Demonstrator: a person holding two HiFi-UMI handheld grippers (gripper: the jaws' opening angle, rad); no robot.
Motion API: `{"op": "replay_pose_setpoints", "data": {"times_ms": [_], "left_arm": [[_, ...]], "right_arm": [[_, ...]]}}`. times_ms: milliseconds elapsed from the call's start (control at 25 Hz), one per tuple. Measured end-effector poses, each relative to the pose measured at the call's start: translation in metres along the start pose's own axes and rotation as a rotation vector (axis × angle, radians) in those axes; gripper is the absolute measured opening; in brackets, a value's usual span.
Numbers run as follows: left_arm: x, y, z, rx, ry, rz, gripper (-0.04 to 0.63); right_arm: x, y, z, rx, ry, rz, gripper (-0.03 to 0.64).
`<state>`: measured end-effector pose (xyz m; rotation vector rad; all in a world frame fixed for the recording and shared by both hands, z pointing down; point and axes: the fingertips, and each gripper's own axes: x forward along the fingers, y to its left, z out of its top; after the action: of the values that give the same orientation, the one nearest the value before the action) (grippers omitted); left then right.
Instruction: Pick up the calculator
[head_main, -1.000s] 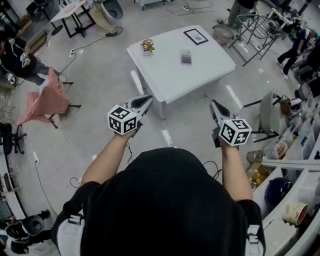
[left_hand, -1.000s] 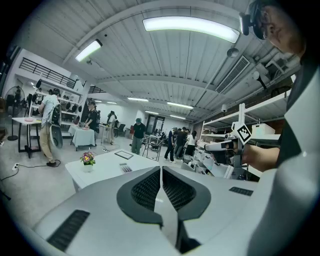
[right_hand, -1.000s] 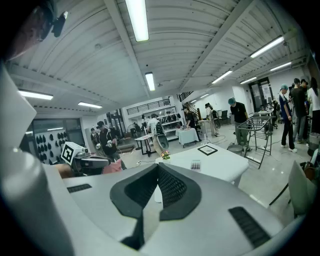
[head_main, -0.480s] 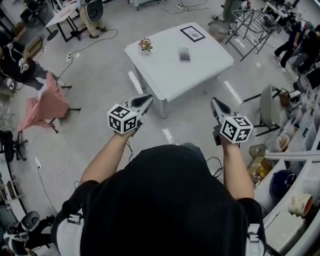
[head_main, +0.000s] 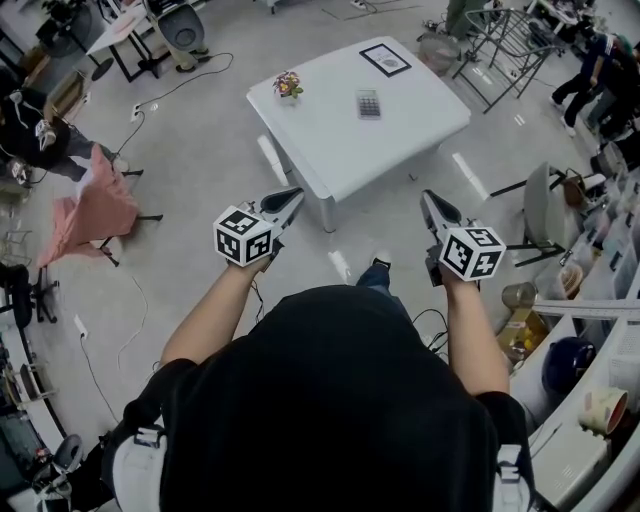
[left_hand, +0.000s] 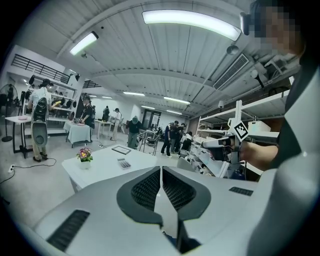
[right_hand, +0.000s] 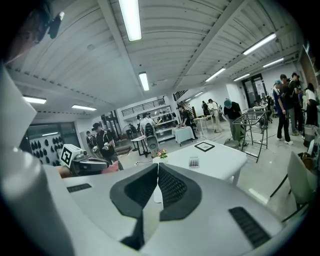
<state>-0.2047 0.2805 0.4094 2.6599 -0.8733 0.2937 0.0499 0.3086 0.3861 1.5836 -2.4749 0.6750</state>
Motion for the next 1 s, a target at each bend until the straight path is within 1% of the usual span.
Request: {"op": "replay_pose_setpoints", "data": {"times_ms": [200,400,600,840,1000], "left_arm": [[0.020,0.005,0.003,-0.013,0.008,0.008,0.031],[0.050,0.023,0.009,-0.029,0.026,0.030,0.032],[0.099,0.036,0.023,-0.049,0.028,0.041,0.031],[0.163,0.044,0.041,-0.065,0.036,0.048,0.032],[0.198,0.058,0.053,-0.082,0.048,0.071,0.031]], "right_arm": [[0.014,-0.023,0.004,0.009,0.017,0.005,0.008],[0.040,-0.050,0.015,0.017,0.037,0.028,0.012],[0.066,-0.093,0.031,0.035,0.065,0.049,0.015],[0.102,-0.147,0.052,0.033,0.096,0.082,0.017],[0.128,-0.179,0.067,0.037,0.126,0.107,0.019]]}}
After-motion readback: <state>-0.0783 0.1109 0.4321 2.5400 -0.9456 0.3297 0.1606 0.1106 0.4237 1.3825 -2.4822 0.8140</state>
